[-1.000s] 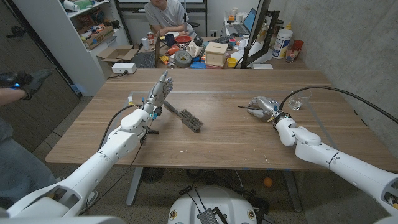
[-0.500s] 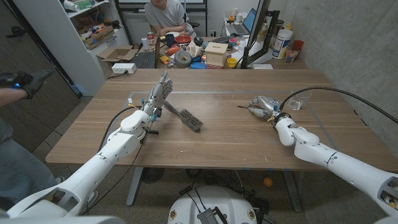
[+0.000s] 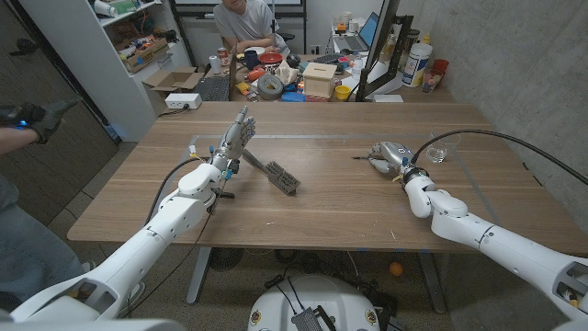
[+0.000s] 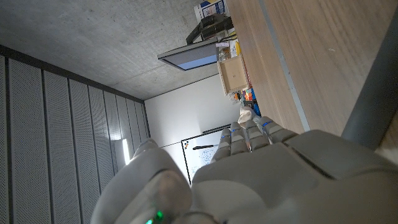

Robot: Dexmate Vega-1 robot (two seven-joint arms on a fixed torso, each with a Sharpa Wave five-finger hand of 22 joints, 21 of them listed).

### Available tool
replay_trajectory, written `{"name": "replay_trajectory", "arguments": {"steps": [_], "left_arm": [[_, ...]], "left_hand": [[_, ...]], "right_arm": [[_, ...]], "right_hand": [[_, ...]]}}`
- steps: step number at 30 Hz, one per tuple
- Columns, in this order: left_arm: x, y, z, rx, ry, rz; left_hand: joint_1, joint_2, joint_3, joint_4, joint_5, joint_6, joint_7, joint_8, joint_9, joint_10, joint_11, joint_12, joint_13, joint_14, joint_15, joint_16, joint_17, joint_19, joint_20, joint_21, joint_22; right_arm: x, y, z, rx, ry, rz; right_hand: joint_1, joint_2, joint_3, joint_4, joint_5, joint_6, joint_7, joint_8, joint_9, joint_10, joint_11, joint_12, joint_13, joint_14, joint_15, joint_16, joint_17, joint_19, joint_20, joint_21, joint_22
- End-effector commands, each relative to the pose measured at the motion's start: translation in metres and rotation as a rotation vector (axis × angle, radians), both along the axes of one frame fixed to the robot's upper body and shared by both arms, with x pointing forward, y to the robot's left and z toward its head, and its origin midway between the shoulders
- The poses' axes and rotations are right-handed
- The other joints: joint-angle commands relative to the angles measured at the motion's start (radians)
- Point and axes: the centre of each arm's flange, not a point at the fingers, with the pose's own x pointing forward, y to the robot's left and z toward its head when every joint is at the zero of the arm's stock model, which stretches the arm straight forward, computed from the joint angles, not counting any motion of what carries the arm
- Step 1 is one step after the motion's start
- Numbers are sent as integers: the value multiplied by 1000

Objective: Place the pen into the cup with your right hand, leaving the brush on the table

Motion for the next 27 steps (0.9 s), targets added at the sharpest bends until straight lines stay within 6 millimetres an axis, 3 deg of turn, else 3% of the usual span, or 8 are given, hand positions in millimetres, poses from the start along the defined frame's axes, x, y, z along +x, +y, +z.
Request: {"name": "replay_trajectory", "arguments": {"steps": [1, 27], "left_arm": [[-1, -1, 1, -5, -7, -6], [-2, -1, 3, 1, -13, -14]], "left_hand": [[4, 7, -4, 0, -3, 3, 3, -1, 2, 8, 3, -4, 5, 4, 7, 0, 2, -7, 6, 1, 2], [6, 10, -8, 0, -6, 3, 2, -1, 2, 7, 2, -4, 5, 3, 8, 0, 2, -9, 9, 1, 2]], "right_arm": [[-2, 9, 7, -11, -50, -1], [-27, 20, 39, 26, -195, 42]], "right_hand": [[21, 0, 8, 2, 5, 210, 3, 18, 91, 22, 0, 9, 5, 13, -66, 8, 6, 14, -27, 7, 3], [32, -5, 8, 8, 2, 230, 15, 44, 109, 44, -5, 9, 7, 33, -66, 10, 10, 16, -27, 7, 5]]}}
